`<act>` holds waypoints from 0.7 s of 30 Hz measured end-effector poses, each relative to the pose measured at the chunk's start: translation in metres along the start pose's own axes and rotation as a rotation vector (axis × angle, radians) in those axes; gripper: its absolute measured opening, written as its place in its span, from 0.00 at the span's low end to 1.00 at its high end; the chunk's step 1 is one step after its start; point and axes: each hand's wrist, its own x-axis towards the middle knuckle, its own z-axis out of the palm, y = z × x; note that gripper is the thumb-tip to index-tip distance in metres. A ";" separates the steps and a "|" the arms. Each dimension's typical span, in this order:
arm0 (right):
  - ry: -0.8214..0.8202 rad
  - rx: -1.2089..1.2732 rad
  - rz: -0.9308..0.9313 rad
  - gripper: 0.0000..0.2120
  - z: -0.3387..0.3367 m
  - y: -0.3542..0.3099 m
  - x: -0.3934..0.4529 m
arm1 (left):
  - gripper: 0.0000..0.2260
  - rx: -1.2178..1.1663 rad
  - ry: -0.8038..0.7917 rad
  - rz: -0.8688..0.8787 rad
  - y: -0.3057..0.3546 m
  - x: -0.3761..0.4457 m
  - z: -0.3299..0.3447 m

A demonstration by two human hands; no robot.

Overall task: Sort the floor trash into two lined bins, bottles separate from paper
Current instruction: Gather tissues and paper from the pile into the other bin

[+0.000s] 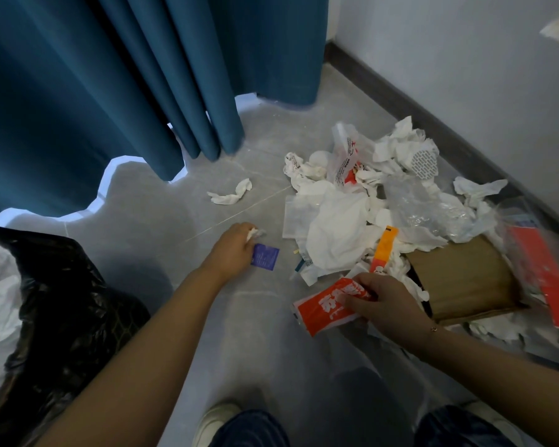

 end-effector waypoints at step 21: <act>0.019 0.111 -0.052 0.01 -0.006 -0.016 0.027 | 0.14 -0.257 0.377 -0.234 0.021 0.017 -0.026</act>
